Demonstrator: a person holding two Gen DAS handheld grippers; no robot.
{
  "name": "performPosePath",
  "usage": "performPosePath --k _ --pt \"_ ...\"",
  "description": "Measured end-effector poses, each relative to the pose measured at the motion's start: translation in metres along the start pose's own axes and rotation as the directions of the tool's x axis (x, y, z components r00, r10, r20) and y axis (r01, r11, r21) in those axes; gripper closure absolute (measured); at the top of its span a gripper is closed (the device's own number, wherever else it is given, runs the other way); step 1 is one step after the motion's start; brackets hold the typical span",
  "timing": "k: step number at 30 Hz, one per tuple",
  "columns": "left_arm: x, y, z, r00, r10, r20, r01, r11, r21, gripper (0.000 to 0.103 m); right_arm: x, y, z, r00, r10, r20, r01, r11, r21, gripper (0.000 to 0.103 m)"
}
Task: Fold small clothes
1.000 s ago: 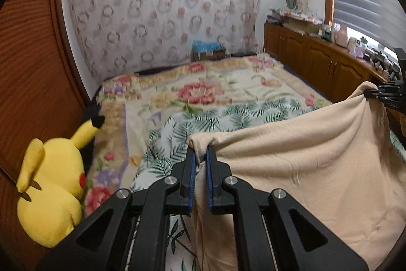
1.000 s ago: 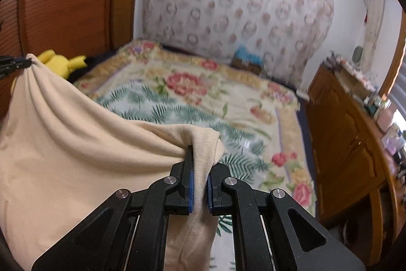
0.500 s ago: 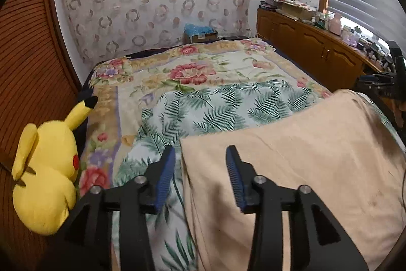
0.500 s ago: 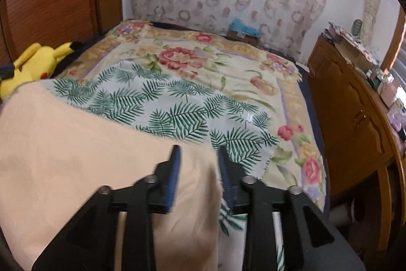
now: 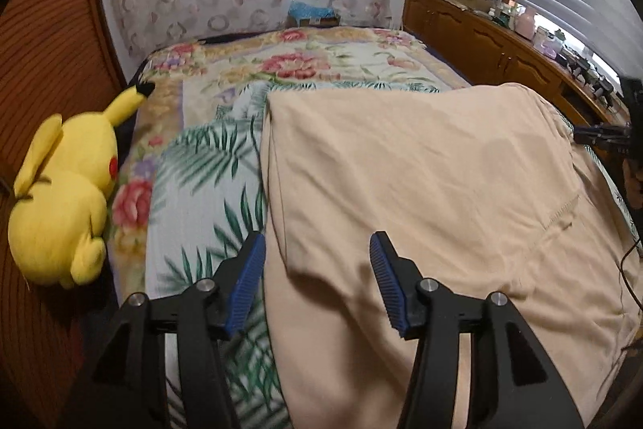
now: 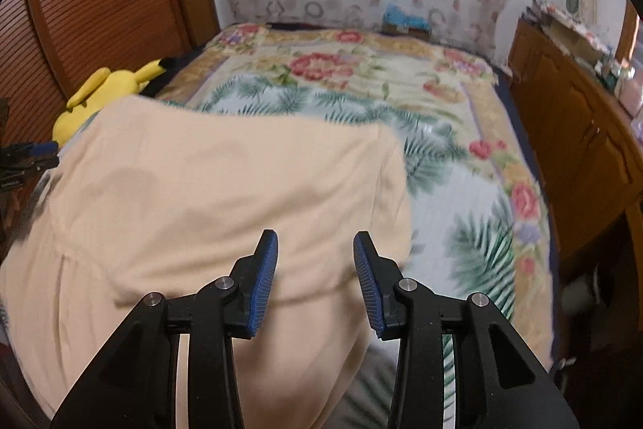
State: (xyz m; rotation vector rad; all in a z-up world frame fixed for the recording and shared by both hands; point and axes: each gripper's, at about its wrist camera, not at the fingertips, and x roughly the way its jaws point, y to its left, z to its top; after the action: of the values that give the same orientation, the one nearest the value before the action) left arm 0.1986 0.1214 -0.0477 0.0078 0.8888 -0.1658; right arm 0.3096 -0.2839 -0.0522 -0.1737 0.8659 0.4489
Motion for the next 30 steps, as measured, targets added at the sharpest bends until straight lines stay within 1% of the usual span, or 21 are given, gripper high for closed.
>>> performPosePath --k 4,9,13,14,17,26,30 --pt "-0.001 0.000 -0.012 1.000 -0.004 -0.013 0.004 1.000 -0.020 0.050 0.012 -0.003 -0.009 1.000 0.000 -0.025 0.001 1.000 0.022 0.064" --pt "0.000 0.002 -0.018 1.000 -0.010 -0.026 0.009 0.999 -0.048 0.050 0.024 -0.001 -0.009 1.000 -0.007 -0.028 0.007 1.000 0.020 0.064" --pt "-0.003 0.001 -0.019 0.999 -0.054 -0.009 0.053 0.997 -0.062 0.052 0.027 -0.005 -0.006 1.000 0.000 -0.009 0.001 0.999 0.041 0.063" --pt "-0.004 0.000 -0.018 0.998 -0.057 -0.002 0.057 0.997 -0.061 0.056 0.028 -0.005 -0.007 1.000 -0.001 -0.006 0.001 0.999 0.042 0.063" --pt "-0.007 -0.007 -0.014 0.998 -0.067 0.004 0.067 0.996 -0.050 0.056 0.029 -0.005 -0.006 1.000 -0.004 0.002 0.004 0.999 0.041 0.063" --pt "0.009 -0.004 -0.014 0.997 -0.060 -0.047 0.056 0.996 -0.076 0.056 0.029 0.002 -0.013 0.998 -0.039 0.041 0.039 0.999 0.014 0.060" --pt "0.013 -0.002 -0.013 0.996 -0.072 -0.051 0.067 0.993 -0.095 0.056 0.029 0.000 -0.014 0.999 -0.025 0.043 0.024 0.999 0.026 0.060"
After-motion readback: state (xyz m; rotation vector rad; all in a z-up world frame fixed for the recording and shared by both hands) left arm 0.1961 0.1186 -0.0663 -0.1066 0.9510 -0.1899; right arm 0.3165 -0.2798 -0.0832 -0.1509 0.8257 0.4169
